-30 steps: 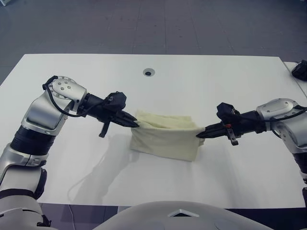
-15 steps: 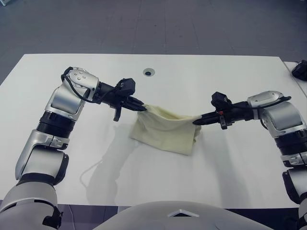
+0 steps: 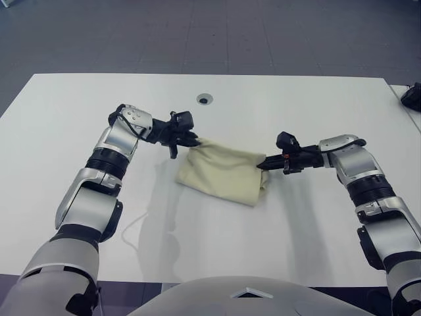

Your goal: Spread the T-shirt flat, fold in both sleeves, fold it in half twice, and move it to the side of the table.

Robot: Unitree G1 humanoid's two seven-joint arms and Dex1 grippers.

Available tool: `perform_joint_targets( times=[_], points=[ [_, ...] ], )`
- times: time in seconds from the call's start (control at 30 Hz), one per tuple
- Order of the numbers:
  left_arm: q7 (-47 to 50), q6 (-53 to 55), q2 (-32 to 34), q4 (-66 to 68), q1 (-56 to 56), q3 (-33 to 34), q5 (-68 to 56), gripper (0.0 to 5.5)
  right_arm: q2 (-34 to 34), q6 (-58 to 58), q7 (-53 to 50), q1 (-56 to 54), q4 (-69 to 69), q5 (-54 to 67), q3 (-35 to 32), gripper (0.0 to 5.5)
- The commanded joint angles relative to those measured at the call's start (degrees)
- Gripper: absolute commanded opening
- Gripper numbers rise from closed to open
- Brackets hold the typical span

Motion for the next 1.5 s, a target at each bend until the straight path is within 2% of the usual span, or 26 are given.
perform_joint_targets(
  times=[0.03,0.13,0.2,0.33,0.43,0.8,0.9,1.07,1.2,1.37,1.5],
  points=[
    [5.32,-1.22,-0.68,0.62,-3.6,4.58,-0.45,1.59,-1.6,-0.88,-3.87,1.36,-5.24,-1.18,-2.96,1.21],
    [10.93,-1.27,-0.6,-0.14,-3.85,7.26,0.07,2.09,-0.14,-3.35,-12.84,1.58,-8.06,-3.37,-6.08,1.7],
    [10.48,-0.14,0.26,-3.63,-1.37,7.92,-0.5,2.39,2.22,-5.02,-18.34,1.51,-10.39,-4.3,-7.26,1.98],
    [4.48,1.94,2.85,-12.98,5.62,6.14,-1.21,3.1,5.82,-9.51,-20.99,3.53,-12.93,-6.44,-4.27,2.67],
    [2.17,1.69,3.24,-13.89,7.08,4.22,0.36,3.68,7.61,-12.67,-23.13,5.3,-11.88,-8.67,-2.6,3.21],
    [9.78,-1.31,-0.95,-3.47,5.06,3.05,5.31,5.36,5.77,-18.38,-22.56,12.49,-17.07,-14.5,1.92,4.82],
    [13.17,-0.51,-3.11,-0.99,3.9,5.37,4.01,5.4,5.26,-19.08,-22.41,13.18,-17.42,-15.49,2.46,5.34],
    [17.84,4.32,-5.72,1.84,1.83,11.89,-1.06,5.4,3.38,-19.26,-21.83,15.45,-19.1,-15.91,2.27,5.38],
    [20.18,6.45,-5.49,2.22,1.86,14.26,-2.18,5.4,0.52,-18.59,-21.27,18.87,-22.29,-15.33,1.12,5.38],
    [20.58,8.44,-1.67,-2.23,5.44,16.77,-3.05,5.4,-8.07,-16.7,-19.94,30.04,-30.97,-12.98,-5.14,5.38],
    [21.1,12.24,1.39,-11.25,11.67,19.29,-4.59,5.4,-14.74,-14.67,-17.61,38.91,-39.24,-9.61,-11.4,5.38]
  ],
)
